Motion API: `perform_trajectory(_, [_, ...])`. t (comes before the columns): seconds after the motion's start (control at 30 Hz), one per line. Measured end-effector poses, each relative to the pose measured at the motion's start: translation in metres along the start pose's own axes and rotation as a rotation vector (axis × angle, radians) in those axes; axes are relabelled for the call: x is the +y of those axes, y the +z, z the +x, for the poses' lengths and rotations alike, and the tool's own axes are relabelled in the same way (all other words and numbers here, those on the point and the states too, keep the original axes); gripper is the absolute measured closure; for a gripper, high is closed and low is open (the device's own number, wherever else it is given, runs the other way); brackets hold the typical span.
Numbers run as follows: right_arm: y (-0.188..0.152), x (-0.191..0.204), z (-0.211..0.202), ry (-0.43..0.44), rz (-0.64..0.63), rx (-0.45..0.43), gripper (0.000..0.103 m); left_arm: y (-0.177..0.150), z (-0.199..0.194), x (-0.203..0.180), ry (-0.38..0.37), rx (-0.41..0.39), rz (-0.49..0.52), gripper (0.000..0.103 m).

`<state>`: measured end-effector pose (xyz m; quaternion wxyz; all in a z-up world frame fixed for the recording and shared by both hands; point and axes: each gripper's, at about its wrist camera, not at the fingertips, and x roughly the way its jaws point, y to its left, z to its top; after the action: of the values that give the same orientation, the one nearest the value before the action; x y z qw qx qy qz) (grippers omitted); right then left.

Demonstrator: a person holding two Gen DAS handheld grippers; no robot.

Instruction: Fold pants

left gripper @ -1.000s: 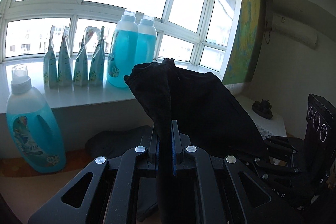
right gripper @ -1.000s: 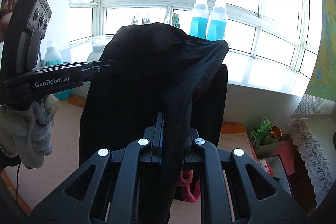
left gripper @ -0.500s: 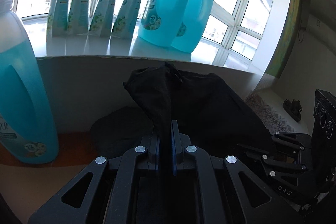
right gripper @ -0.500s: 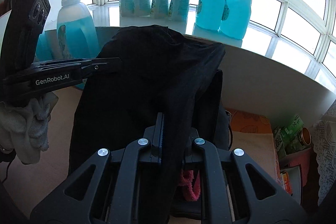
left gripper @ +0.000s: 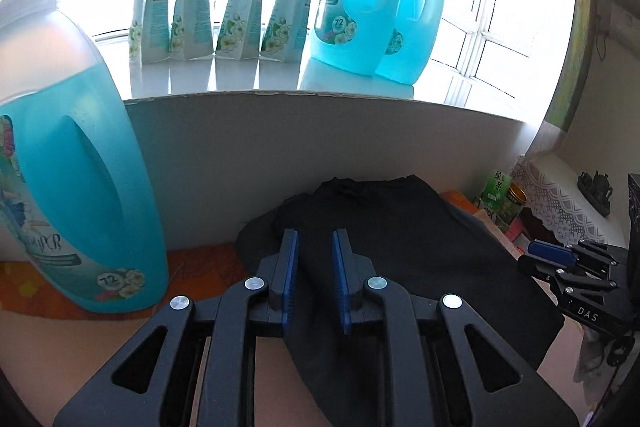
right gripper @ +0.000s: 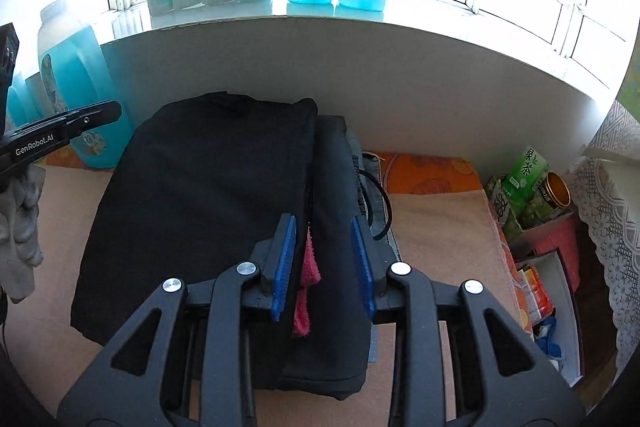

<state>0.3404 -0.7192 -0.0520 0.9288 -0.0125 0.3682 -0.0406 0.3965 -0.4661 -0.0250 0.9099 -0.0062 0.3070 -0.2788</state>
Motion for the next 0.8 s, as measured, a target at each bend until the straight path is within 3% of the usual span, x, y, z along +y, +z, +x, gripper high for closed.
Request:
perform_trajectory(0.07, [-0.003,0.0,-0.01,-0.001,0.009,-0.011,0.072,0.001,-0.013,-0.004,-0.001,-0.009,0.022,0.087])
perform_trajectory(0.13, [-0.008,0.002,-0.022,0.0,0.019,-0.026,0.064,0.0,-0.027,-0.009,0.002,-0.022,0.044,0.087])
perform_trajectory(0.23, [-0.017,0.009,-0.04,-0.001,0.018,-0.043,0.062,-0.004,-0.049,-0.015,-0.007,-0.034,0.066,0.087])
perform_trajectory(0.37, [-0.028,0.019,-0.064,0.01,0.03,-0.07,0.061,-0.014,-0.076,-0.025,-0.014,-0.041,0.098,0.079])
perform_trajectory(0.43, [-0.034,0.025,-0.075,0.017,0.035,-0.08,0.053,-0.02,-0.089,-0.03,-0.02,-0.042,0.117,0.079])
perform_trajectory(0.6, [-0.05,0.038,-0.101,0.039,0.063,-0.095,0.052,-0.036,-0.12,-0.041,-0.03,-0.055,0.155,0.079])
perform_trajectory(0.7, [-0.058,0.047,-0.118,0.038,0.069,-0.11,0.051,-0.042,-0.136,-0.045,-0.043,-0.06,0.164,0.071])
perform_trajectory(0.8, [-0.065,0.058,-0.137,0.037,0.079,-0.134,0.037,-0.05,-0.151,-0.045,-0.061,-0.061,0.157,0.065])
